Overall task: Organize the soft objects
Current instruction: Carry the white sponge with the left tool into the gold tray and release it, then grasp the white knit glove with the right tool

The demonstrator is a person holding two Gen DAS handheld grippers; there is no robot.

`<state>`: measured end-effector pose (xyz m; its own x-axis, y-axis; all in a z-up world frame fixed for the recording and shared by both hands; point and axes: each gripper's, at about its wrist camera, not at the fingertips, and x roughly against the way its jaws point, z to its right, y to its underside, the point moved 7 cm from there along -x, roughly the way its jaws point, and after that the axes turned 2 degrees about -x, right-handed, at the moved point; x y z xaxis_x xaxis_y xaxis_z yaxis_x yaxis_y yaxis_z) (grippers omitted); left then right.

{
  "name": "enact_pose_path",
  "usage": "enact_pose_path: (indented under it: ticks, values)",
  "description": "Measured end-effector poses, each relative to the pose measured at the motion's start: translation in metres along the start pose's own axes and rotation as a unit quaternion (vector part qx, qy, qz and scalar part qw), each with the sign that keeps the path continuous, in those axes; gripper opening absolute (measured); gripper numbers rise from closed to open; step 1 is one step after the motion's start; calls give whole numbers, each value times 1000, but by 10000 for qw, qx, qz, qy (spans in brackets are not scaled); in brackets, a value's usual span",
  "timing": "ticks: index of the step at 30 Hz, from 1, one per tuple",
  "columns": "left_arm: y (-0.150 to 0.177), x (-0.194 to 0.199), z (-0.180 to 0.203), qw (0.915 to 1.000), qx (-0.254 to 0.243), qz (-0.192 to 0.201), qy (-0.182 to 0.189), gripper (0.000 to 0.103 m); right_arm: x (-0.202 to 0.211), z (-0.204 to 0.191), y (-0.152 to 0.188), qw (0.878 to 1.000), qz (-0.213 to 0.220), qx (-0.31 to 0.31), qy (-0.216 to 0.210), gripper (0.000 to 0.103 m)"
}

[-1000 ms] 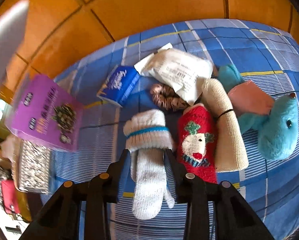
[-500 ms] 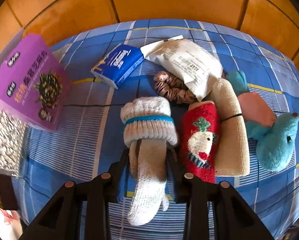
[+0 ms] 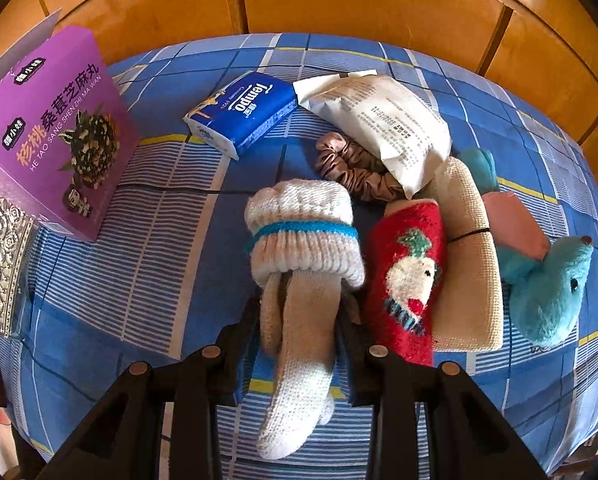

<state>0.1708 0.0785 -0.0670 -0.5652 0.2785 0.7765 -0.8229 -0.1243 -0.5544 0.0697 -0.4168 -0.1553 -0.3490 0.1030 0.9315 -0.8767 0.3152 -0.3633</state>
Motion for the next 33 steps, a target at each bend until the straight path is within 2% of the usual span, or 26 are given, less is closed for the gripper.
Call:
enact_pose_path:
  ticks: [4,8,13,16,19,25,29,30,31,33]
  values:
    - [27,-20,-30,9988,307,-354,-119,63,0,1,-1,9999,62,102,60,33]
    - [29,-37,-42,9978,314,-499,-304,65,1,-2,-1,9999,92,133,60,33]
    - [19,-53,-48,9971,251,-496,-528,83,3,-6,1,9998,119,150,60,33]
    - [22,-47,-51,9970,231,-404,-618,86,2,-6,0,9999,69,53,-108,40]
    - [28,-37,-53,9962,189,-352,-780,86,1,-2,-3,9996,13,-91,-285,42]
    - [46,-17,-46,9976,203,-259,-616,86,2,3,-4,9972,-26,-466,-587,43]
    - [57,-8,-35,9983,111,-240,-513,86,2,-4,-1,9984,19,-317,-466,42]
    - [60,-6,-31,9984,78,-244,-496,86,2,-6,0,9988,22,-255,-407,39]
    - [63,-5,-28,9985,30,-244,-486,86,3,-5,-1,9993,48,-208,-305,27]
    - [68,0,-21,9983,-138,-199,-524,86,6,-5,0,9995,89,-206,-220,19]
